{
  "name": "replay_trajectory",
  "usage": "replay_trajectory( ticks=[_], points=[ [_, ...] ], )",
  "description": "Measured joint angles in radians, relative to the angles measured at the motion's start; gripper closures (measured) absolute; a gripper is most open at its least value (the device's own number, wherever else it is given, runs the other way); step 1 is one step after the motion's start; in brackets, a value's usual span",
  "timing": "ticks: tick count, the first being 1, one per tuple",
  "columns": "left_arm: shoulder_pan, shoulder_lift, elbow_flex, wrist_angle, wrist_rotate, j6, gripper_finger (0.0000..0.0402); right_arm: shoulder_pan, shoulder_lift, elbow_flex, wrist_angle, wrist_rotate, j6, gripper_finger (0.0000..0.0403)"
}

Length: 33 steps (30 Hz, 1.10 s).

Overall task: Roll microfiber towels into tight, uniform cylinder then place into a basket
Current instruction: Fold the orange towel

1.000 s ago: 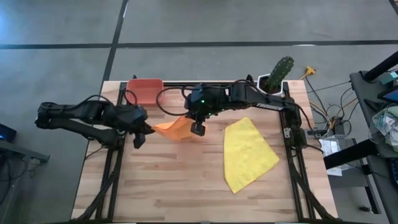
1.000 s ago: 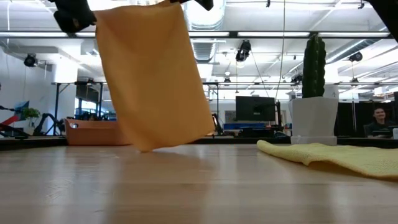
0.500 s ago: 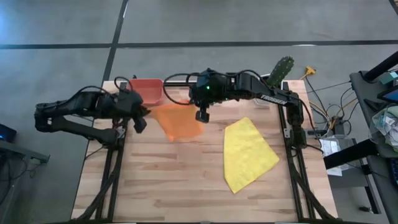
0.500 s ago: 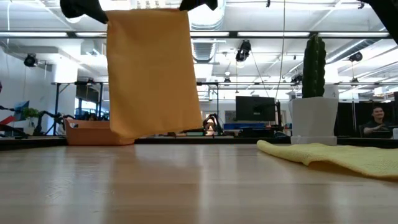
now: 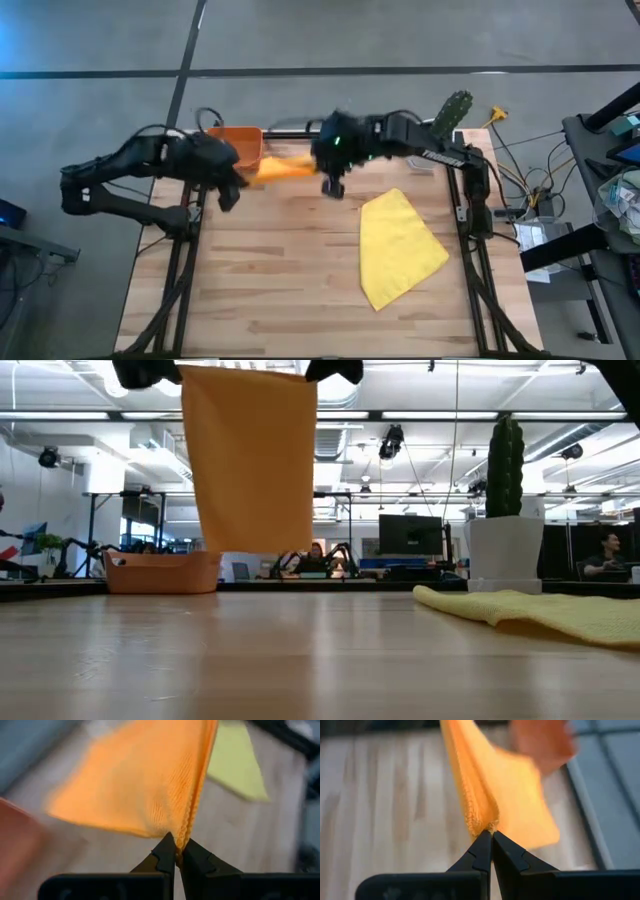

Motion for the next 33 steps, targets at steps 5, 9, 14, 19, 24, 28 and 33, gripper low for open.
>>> replay_trajectory(
  ticks=[5, 9, 14, 19, 24, 28, 33],
  points=[
    [-0.136, 0.038, -0.159, 0.022, 0.1, -0.08, 0.0401, 0.094, 0.033, -0.097, -0.012, -0.003, 0.014, 0.0394],
    [-0.262, 0.071, -0.348, 0.165, 0.192, -0.154, 0.0401, 0.166, 0.038, -0.25, 0.114, -0.063, 0.102, 0.0394],
    [-0.416, 0.086, -0.566, 0.5, 0.359, -0.355, 0.0401, 0.253, 0.038, -0.416, 0.245, -0.192, 0.261, 0.0394],
    [-0.521, 0.06, -0.686, 0.758, 0.353, -0.535, 0.0401, 0.333, 0.038, -0.524, 0.34, -0.236, 0.375, 0.0394],
    [-0.53, 0.034, -0.702, 0.812, 0.344, -0.567, 0.0401, 0.379, 0.037, -0.568, 0.397, -0.236, 0.456, 0.0394],
    [-0.523, 0.02, -0.703, 0.812, 0.335, -0.504, 0.0401, 0.381, 0.035, -0.565, 0.393, -0.196, 0.446, 0.0394],
    [-0.506, 0.055, -0.712, 0.74, 0.258, -0.41, 0.0401, 0.353, 0.035, -0.578, 0.398, -0.09, 0.419, 0.0394]
  ],
)
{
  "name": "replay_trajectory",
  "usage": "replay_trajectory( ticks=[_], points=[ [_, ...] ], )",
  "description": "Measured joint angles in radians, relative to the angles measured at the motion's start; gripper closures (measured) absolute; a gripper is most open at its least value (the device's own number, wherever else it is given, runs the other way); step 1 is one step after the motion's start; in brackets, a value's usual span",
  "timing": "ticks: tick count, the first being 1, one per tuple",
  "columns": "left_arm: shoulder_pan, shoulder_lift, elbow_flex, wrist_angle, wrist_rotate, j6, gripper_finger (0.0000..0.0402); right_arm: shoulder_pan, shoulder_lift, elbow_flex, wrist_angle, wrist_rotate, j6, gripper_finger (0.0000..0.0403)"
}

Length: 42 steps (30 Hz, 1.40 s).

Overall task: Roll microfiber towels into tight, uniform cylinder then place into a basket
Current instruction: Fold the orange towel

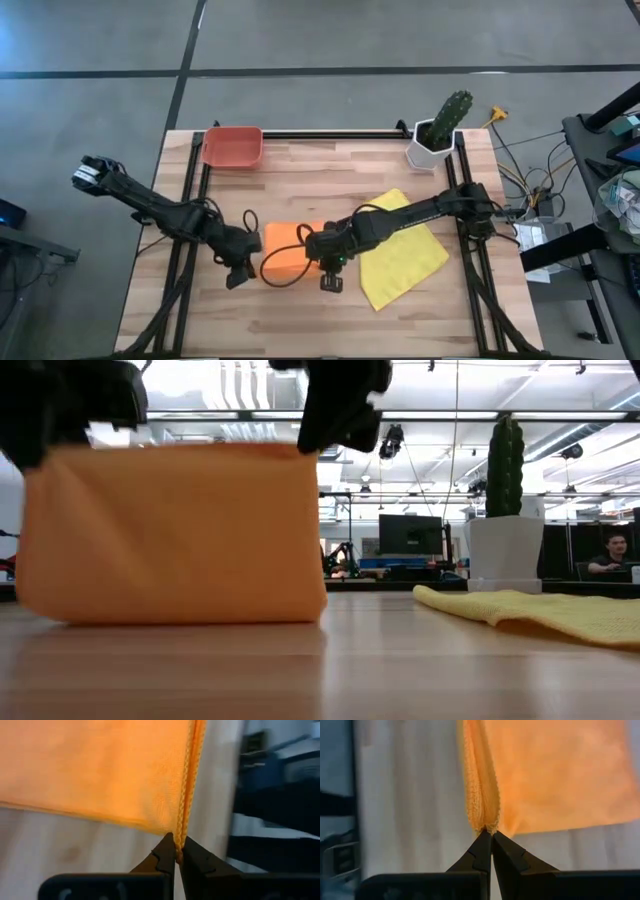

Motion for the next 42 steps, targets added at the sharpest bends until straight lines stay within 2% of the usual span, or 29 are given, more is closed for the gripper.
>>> replay_trajectory(
  ticks=[6, 10, 16, 19, 28, 34, 42],
  points=[
    [0.038, 0.068, -0.002, -0.046, -0.136, 0.067, 0.0401, -0.033, 0.001, -0.065, 0.032, 0.087, 0.0, 0.0394],
    [0.06, 0.123, -0.018, -0.037, -0.189, 0.115, 0.0401, -0.048, 0.002, -0.14, 0.094, 0.095, 0.001, 0.0394],
    [0.072, 0.193, -0.03, -0.018, -0.194, 0.121, 0.0401, -0.065, 0.002, -0.223, 0.182, 0.102, 0.001, 0.0394],
    [0.076, 0.2, -0.03, -0.018, -0.196, 0.12, 0.0401, -0.072, 0.002, -0.227, 0.18, 0.155, 0.006, 0.0394],
    [0.143, 0.123, -0.032, -0.047, -0.203, 0.118, 0.0401, -0.094, 0.003, -0.218, 0.18, 0.3, -0.005, 0.0394],
    [0.216, 0.099, -0.04, -0.048, -0.262, 0.142, 0.0401, -0.125, 0.024, -0.252, 0.192, 0.306, -0.018, 0.0394],
    [0.235, 0.138, -0.053, -0.056, -0.222, 0.144, 0.0401, -0.154, 0.028, -0.303, 0.335, 0.333, -0.054, 0.0394]
  ],
)
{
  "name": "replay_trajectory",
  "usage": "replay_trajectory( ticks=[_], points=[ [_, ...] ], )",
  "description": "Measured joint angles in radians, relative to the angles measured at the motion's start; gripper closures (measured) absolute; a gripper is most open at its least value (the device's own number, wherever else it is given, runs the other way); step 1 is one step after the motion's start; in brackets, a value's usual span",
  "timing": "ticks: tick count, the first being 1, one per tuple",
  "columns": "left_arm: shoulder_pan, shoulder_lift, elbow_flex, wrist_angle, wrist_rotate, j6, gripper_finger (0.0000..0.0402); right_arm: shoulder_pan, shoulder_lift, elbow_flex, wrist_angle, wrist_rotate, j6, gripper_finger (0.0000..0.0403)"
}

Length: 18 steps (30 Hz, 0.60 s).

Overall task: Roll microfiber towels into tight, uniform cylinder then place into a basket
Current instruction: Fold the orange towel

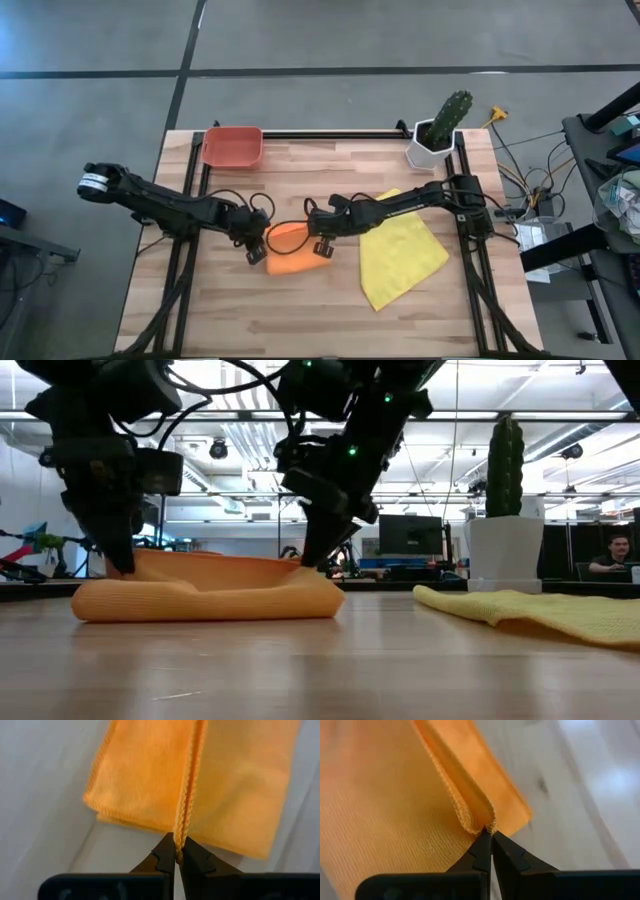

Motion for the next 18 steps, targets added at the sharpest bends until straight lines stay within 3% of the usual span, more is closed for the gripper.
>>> replay_trajectory(
  ticks=[18],
  points=[
    [0.002, 0.036, 0.014, -0.036, 0.077, -0.028, 0.0401, -0.007, 0.034, -0.032, 0.086, -0.034, -0.003, 0.0394]
  ],
)
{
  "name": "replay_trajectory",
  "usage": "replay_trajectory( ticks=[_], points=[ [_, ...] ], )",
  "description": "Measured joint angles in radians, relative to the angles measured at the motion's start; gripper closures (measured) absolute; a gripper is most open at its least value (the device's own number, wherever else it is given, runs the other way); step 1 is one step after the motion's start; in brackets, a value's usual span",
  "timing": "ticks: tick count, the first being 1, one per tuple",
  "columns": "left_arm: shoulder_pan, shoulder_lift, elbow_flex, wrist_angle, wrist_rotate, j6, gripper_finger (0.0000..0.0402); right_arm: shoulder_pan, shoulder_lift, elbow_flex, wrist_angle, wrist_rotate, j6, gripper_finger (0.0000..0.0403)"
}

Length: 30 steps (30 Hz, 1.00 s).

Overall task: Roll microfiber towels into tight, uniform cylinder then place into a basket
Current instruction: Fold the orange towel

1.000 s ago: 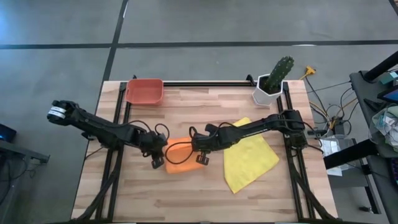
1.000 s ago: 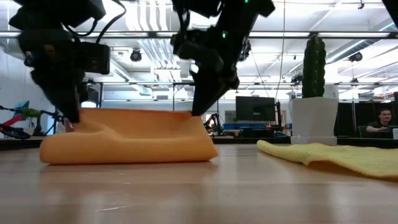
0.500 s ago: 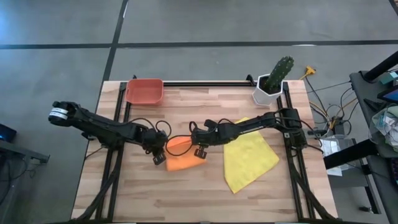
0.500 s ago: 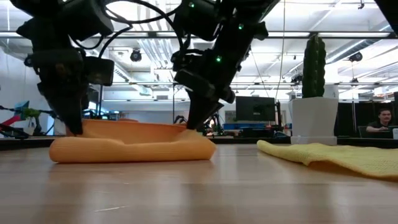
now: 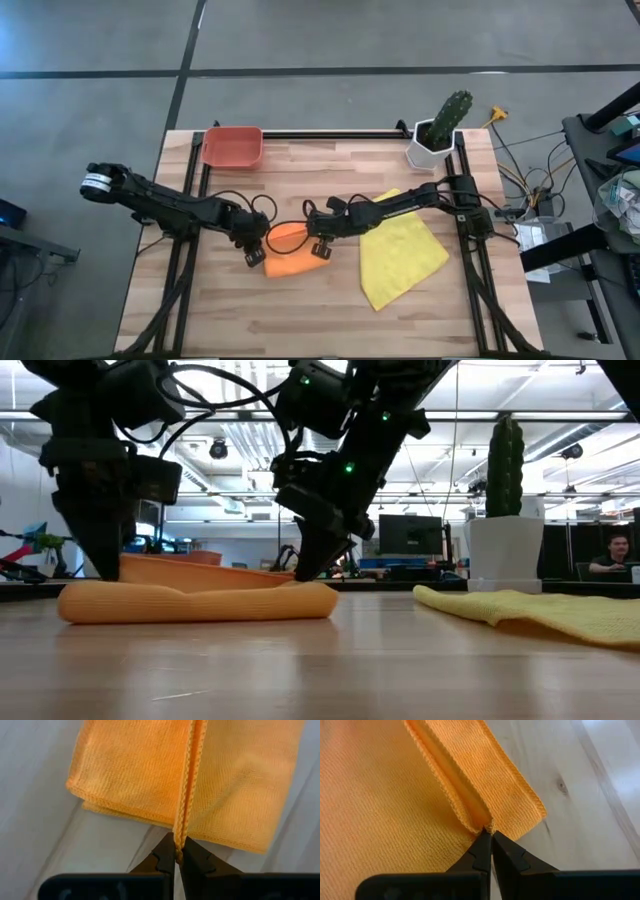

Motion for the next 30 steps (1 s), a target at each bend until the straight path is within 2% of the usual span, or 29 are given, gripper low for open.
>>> replay_trajectory(
  ticks=[9, 14, 18, 22, 26, 30],
  points=[
    [0.0, 0.032, -0.015, 0.013, -0.041, 0.008, 0.0396, 0.0, 0.0, -0.016, 0.012, 0.004, 0.003, 0.0394],
    [-0.001, 0.048, -0.015, -0.003, -0.036, 0.007, 0.0349, -0.001, 0.002, -0.024, 0.001, 0.008, 0.009, 0.0391],
    [0.0, 0.035, -0.005, -0.08, -0.043, 0.008, 0.0307, -0.001, 0.002, -0.019, 0.006, 0.008, 0.008, 0.0369],
    [-0.001, -0.031, 0.012, -0.185, -0.086, 0.027, 0.0282, -0.001, 0.001, -0.012, 0.007, 0.008, 0.003, 0.0329],
    [0.0, -0.142, 0.013, -0.199, -0.12, 0.026, 0.0277, -0.001, 0.001, -0.01, -0.014, 0.006, -0.003, 0.0287],
    [0.0, -0.242, 0.013, -0.196, -0.165, -0.001, 0.0277, 0.0, 0.0, 0.004, -0.039, 0.004, -0.044, 0.0272]
  ],
)
